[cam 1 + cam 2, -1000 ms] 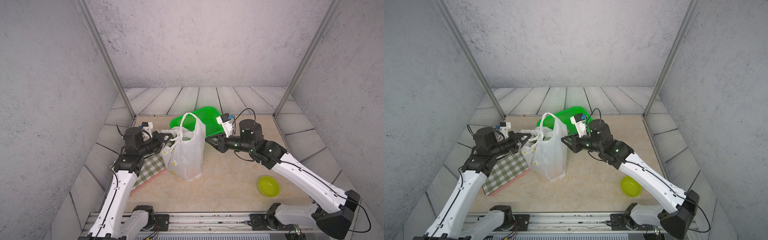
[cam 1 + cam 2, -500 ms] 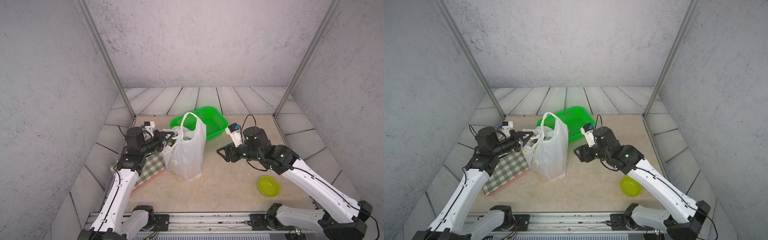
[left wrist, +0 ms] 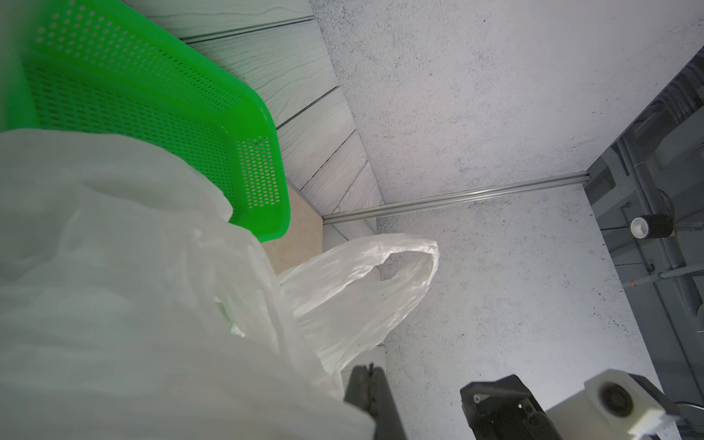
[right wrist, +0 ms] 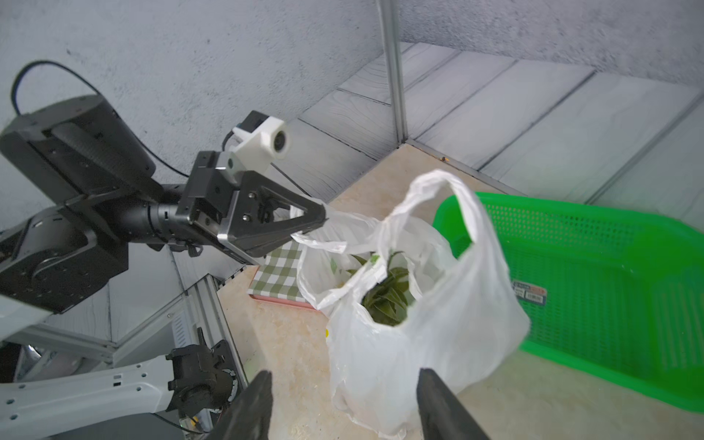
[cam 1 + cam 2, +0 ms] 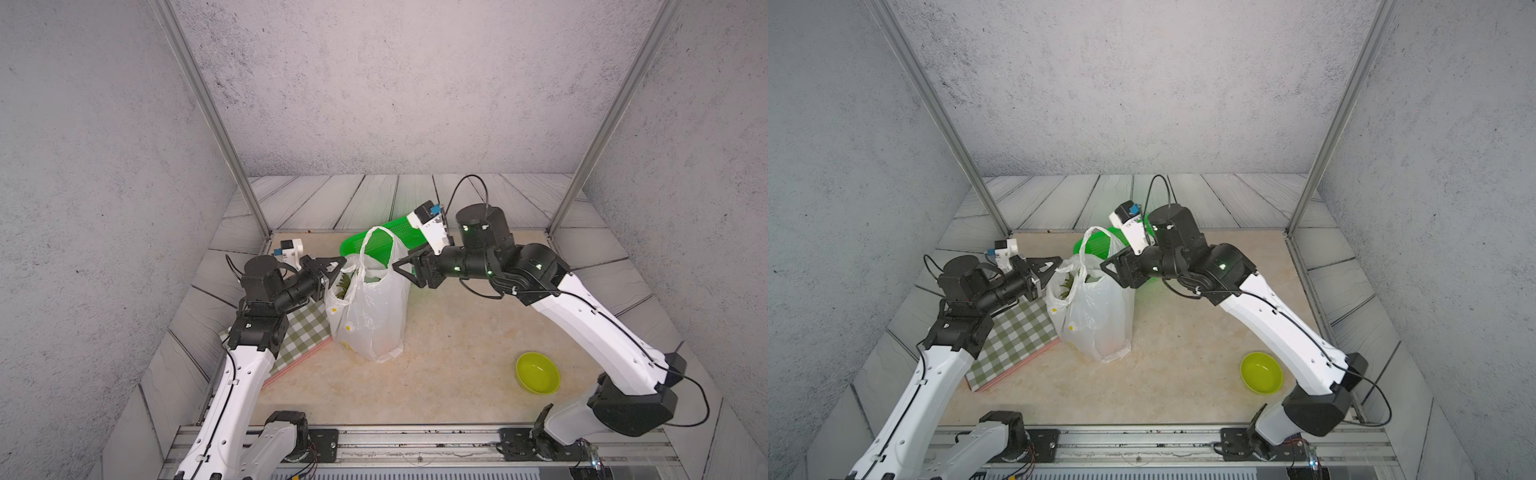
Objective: Place the pineapple into a plastic bag & tie a knot
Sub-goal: Adjust the plastic bag at the center of the board.
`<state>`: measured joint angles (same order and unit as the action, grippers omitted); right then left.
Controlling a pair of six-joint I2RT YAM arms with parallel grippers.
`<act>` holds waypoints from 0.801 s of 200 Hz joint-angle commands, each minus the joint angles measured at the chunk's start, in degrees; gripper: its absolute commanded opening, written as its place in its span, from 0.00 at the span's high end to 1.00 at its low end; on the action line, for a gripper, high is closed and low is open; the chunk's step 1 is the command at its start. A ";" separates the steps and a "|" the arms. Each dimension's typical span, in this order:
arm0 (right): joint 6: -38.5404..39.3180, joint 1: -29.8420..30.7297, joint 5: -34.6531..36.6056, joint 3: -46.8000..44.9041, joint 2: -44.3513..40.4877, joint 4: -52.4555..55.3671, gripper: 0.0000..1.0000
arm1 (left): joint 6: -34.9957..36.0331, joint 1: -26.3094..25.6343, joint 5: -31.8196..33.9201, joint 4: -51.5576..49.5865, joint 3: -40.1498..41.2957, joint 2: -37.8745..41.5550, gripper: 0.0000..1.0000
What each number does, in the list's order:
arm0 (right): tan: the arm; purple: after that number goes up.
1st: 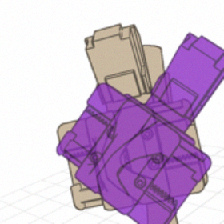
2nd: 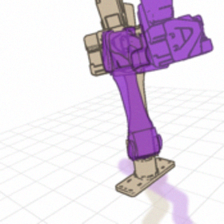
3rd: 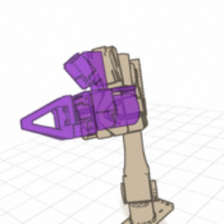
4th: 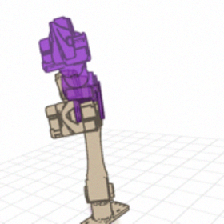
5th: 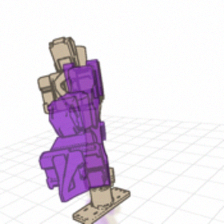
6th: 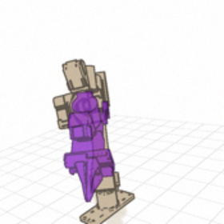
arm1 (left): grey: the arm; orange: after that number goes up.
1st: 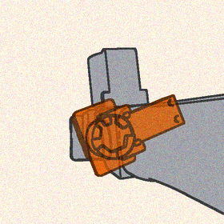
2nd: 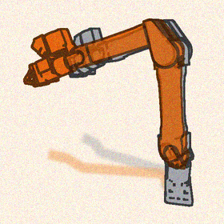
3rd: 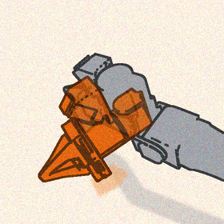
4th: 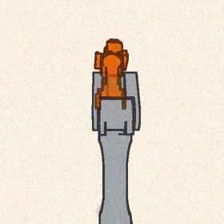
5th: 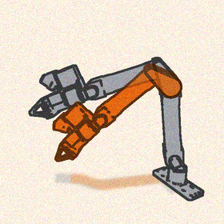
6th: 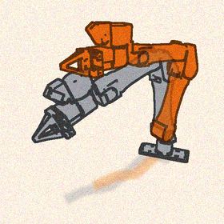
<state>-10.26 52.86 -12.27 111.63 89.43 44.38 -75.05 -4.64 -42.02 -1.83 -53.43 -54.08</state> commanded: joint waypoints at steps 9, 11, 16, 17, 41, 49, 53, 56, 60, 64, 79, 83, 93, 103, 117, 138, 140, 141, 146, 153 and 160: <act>9.84 5.69 6.02 6.21 6.18 4.56 0.32 | -2.87 -0.40 1.59 2.78 -3.33 0.91 1.00; 9.98 5.83 6.51 6.42 6.61 4.64 0.32 | -2.92 -0.35 1.52 2.72 -3.47 0.85 1.00; 10.45 6.22 7.57 7.06 7.63 4.66 0.32 | -3.01 -0.36 1.49 2.43 -3.85 0.75 1.00; 10.58 6.25 7.72 7.17 7.79 4.66 0.31 | -3.09 -0.32 1.45 2.39 -4.00 0.74 1.00; 13.80 7.20 12.41 7.15 10.71 1.76 0.29 | -4.49 -0.37 1.15 2.71 -4.41 0.87 1.00; 14.74 7.57 13.71 6.81 11.47 0.22 0.28 | -4.69 -0.37 1.15 2.70 -4.49 1.11 1.00; 15.01 7.69 14.26 6.66 11.82 -0.48 0.26 | -4.74 -0.38 1.19 2.71 -4.49 1.16 1.00; 15.44 7.79 14.55 6.53 12.06 -0.98 0.26 | -4.75 -0.37 1.16 2.68 -4.49 1.17 1.00; 15.86 7.92 14.98 6.48 12.40 -1.67 0.25 | -4.74 -0.37 1.13 2.66 -4.49 1.27 1.00; 16.18 8.00 15.43 6.41 12.75 -2.37 0.23 | -4.68 -0.39 1.07 2.46 -4.57 1.35 1.00; 16.82 8.15 17.28 6.51 13.86 -4.74 0.19 | -4.49 -0.37 0.51 2.01 -4.76 1.45 1.00; 16.93 8.15 17.63 6.64 14.08 -5.37 0.18 | -4.41 -0.41 0.39 1.98 -4.75 1.44 1.00; 17.44 8.12 18.48 6.42 14.50 -7.22 0.15 | -4.41 -0.37 0.13 1.83 -4.75 1.58 1.00; 17.94 8.14 19.39 6.44 14.97 -8.79 0.13 | -4.47 -0.37 0.05 1.83 -4.59 1.71 1.00; 18.64 8.14 20.18 7.28 16.09 -10.00 0.11 | -4.30 -0.37 -0.08 1.66 -4.49 1.88 1.00; 19.21 8.06 20.18 10.39 18.77 -9.39 0.12 | -4.18 -0.38 -0.50 1.47 -4.40 2.06 1.00; 19.29 8.09 20.18 10.80 18.94 -9.29 0.12 | -4.20 -0.37 -0.58 1.47 -4.40 2.10 1.00; 19.30 8.11 20.18 10.93 19.16 -9.21 0.13 | -4.21 -0.37 -0.59 1.47 -4.40 2.12 1.00; 19.55 8.05 20.37 11.78 19.87 -8.87 0.14 | -4.17 -0.37 -0.67 1.47 -4.40 2.17 1.00; 19.73 8.11 20.81 13.13 20.92 -8.19 0.16 | -4.26 -0.37 -0.74 1.47 -4.36 2.22 1.00; 19.89 8.12 21.09 14.42 21.90 -7.52 0.19 | -4.25 -0.37 -0.78 1.47 -4.24 2.23 1.00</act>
<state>8.05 60.75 6.61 122.04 108.62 36.47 -79.88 -4.67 -41.28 -3.27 -55.68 -53.47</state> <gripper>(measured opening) 0.836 0.041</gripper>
